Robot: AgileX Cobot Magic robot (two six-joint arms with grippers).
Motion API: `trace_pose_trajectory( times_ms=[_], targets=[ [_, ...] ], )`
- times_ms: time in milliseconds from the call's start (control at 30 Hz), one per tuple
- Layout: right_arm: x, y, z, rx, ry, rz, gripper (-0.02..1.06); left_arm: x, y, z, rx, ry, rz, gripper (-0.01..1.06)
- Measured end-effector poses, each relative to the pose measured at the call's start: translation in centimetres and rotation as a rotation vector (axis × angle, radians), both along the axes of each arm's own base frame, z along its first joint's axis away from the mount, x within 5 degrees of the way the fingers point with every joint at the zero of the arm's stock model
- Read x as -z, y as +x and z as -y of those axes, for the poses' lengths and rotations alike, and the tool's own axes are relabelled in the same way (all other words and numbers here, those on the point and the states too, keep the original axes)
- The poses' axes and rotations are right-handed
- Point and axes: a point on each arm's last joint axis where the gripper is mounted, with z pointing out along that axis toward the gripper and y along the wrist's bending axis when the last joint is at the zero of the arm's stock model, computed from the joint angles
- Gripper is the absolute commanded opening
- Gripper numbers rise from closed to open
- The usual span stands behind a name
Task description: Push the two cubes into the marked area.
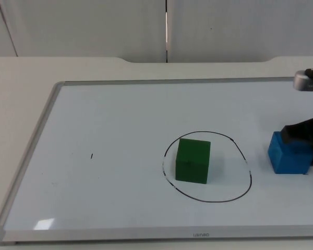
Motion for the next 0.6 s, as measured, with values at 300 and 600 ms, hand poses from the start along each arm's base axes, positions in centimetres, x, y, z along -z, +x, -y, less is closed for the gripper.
trace_pose_trajectory(
  times_ms=[300, 600],
  targets=[
    [0.11, -0.36, 0.03, 0.011, 0.000, -0.042, 0.00, 0.00, 0.00, 0.00, 0.000, 0.000, 0.000, 0.00],
    [0.13, -0.57, -0.59, 0.010, 0.012, -0.053, 0.00, 0.00, 0.00, 0.00, 0.000, 0.000, 0.000, 0.00]
  ],
)
